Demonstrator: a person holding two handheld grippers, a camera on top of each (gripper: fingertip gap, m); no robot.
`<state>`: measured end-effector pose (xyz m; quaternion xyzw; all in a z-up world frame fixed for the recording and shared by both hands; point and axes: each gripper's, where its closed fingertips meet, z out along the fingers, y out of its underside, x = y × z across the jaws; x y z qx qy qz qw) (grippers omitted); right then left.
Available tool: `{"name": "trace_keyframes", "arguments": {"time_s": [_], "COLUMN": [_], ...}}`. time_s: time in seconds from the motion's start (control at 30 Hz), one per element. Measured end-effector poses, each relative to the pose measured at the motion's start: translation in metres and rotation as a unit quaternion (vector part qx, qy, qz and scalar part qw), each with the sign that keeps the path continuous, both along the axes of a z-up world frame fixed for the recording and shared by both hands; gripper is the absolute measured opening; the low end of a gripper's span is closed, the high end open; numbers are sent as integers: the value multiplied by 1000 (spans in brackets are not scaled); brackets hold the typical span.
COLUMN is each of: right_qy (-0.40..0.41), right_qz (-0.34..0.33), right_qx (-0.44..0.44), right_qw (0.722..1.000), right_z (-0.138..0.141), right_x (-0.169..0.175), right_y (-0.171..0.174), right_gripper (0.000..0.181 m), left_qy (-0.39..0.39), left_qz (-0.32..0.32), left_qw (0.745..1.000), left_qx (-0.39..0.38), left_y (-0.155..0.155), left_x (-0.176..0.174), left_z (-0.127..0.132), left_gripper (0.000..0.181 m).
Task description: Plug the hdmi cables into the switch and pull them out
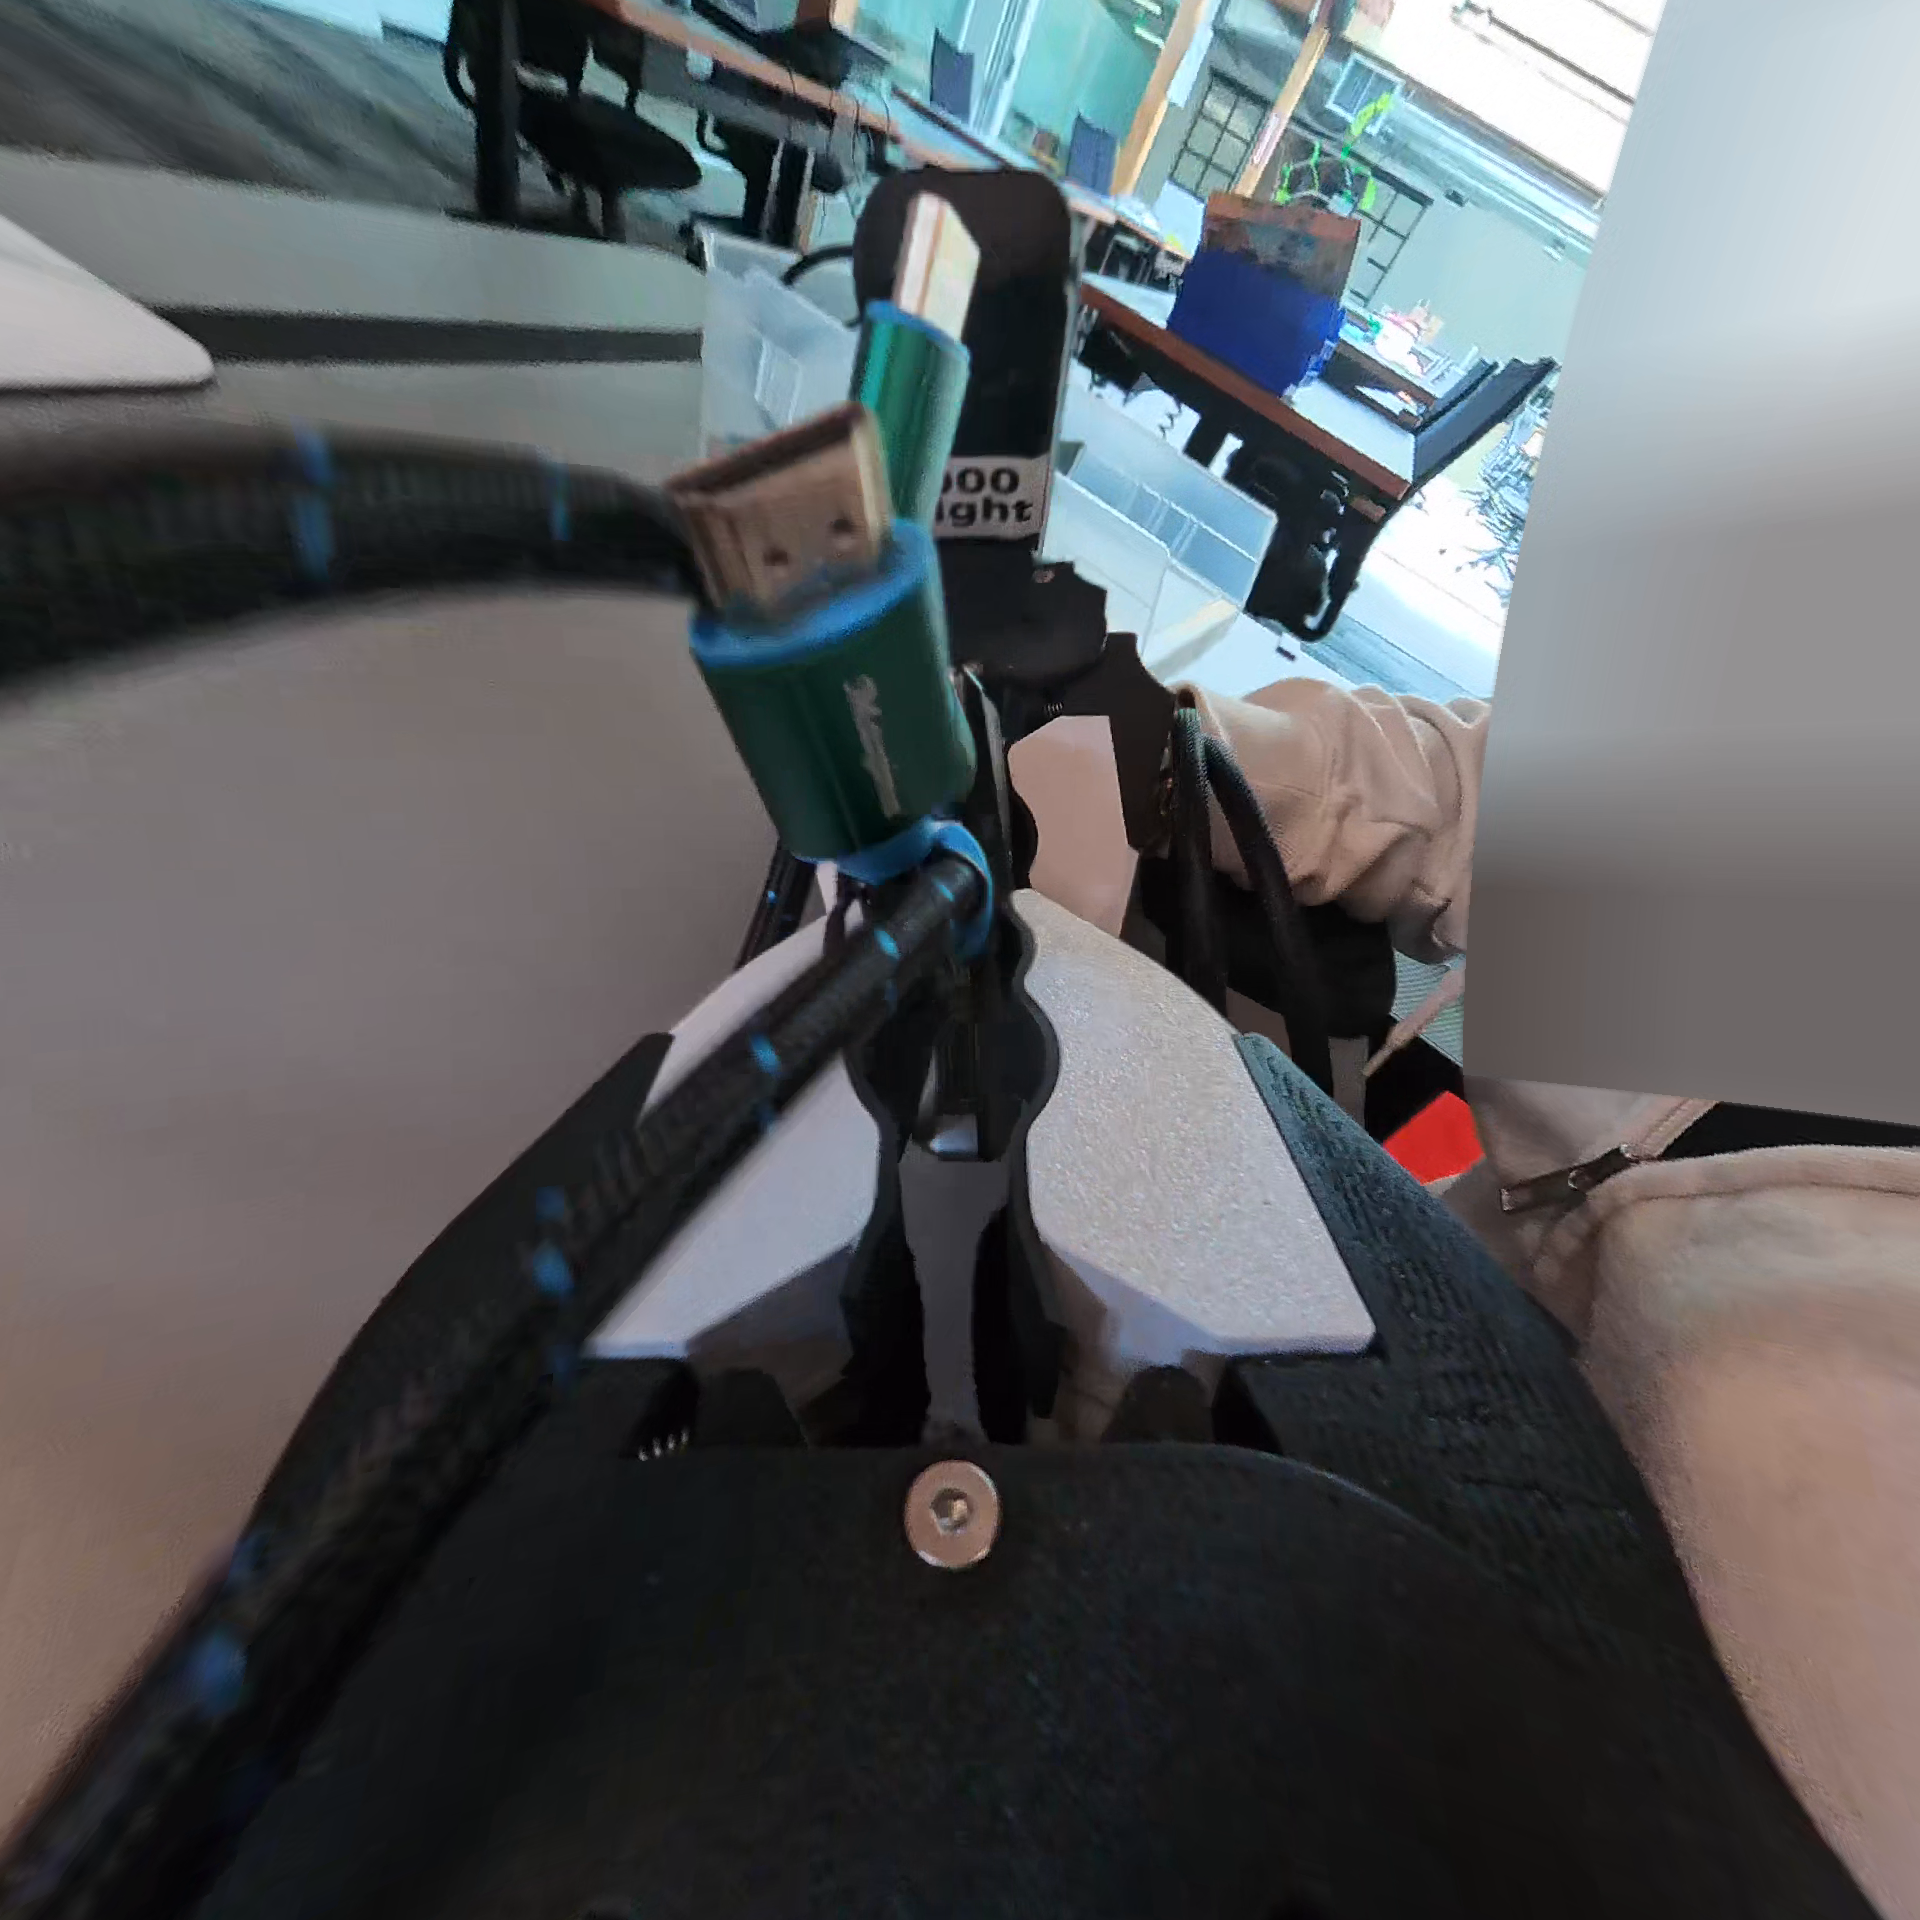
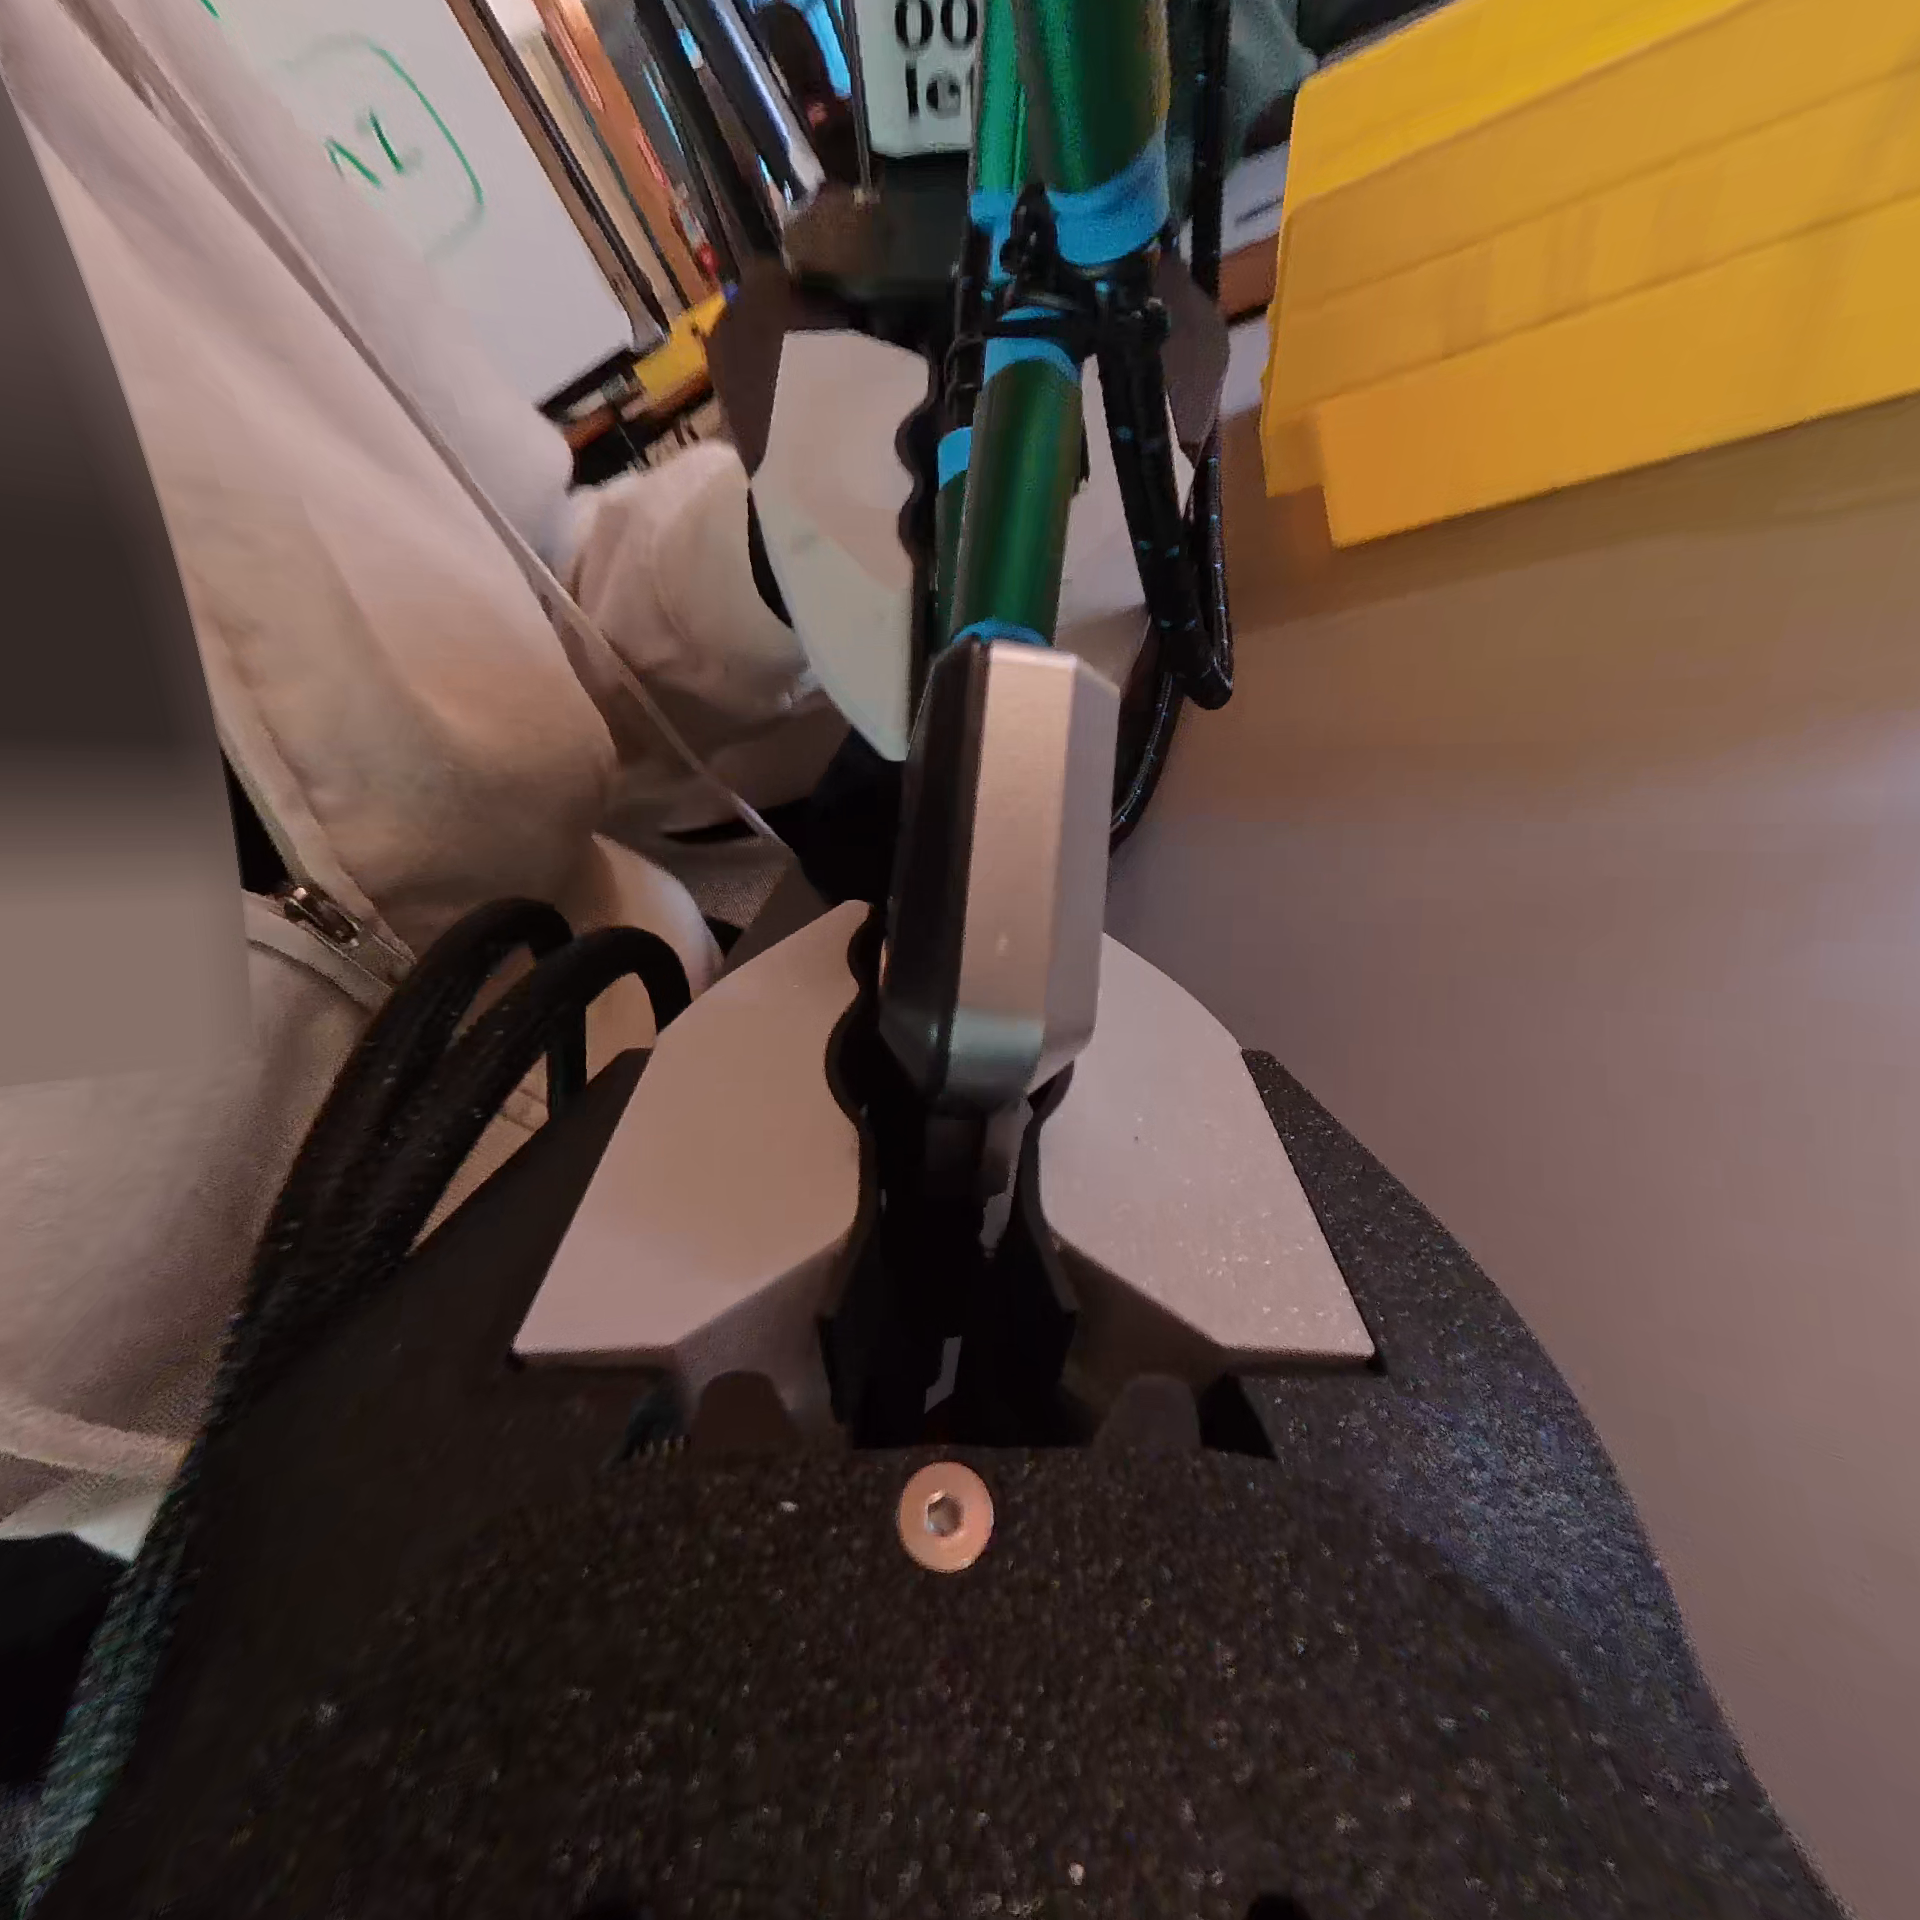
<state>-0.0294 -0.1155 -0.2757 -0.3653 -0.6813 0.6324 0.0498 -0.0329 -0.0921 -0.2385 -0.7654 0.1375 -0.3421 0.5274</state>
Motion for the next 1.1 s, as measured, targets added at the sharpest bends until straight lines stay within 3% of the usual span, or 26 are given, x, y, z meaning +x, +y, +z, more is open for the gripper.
{"name": "trace_keyframes", "arguments": {"time_s": [0.1,0.47,0.73,0.9,1.0,1.1], "right_qy": [6,7,-34,-59,-20,3], "right_qz": [-6,-7,5,-4,-10,-11], "right_qx": [-38,-43,-27,38,-29,-63], "right_qw": [999,999,999,998,999,998], "right_z": [9,13,-1,-18,7,20], "right_x": [-1,1,1,2,0,-5], "right_y": [4,1,-7,-2,-5,-5], "right_gripper": [23,23,22,22,23,23], "left_qy": [-47,-107,-37,10,40,30], "left_qz": [4,59,-7,-62,-58,-40], "left_qw": [999,991,998,991,996,999], "left_qx": [27,46,-44,-115,-56,-12], "left_y": [-2,3,-3,-10,-8,0], "left_x": [-4,-12,-9,-2,-1,-7], "left_z": [18,24,11,-24,4,17], "left_gripper": [37,15,14,6,3,12]}}
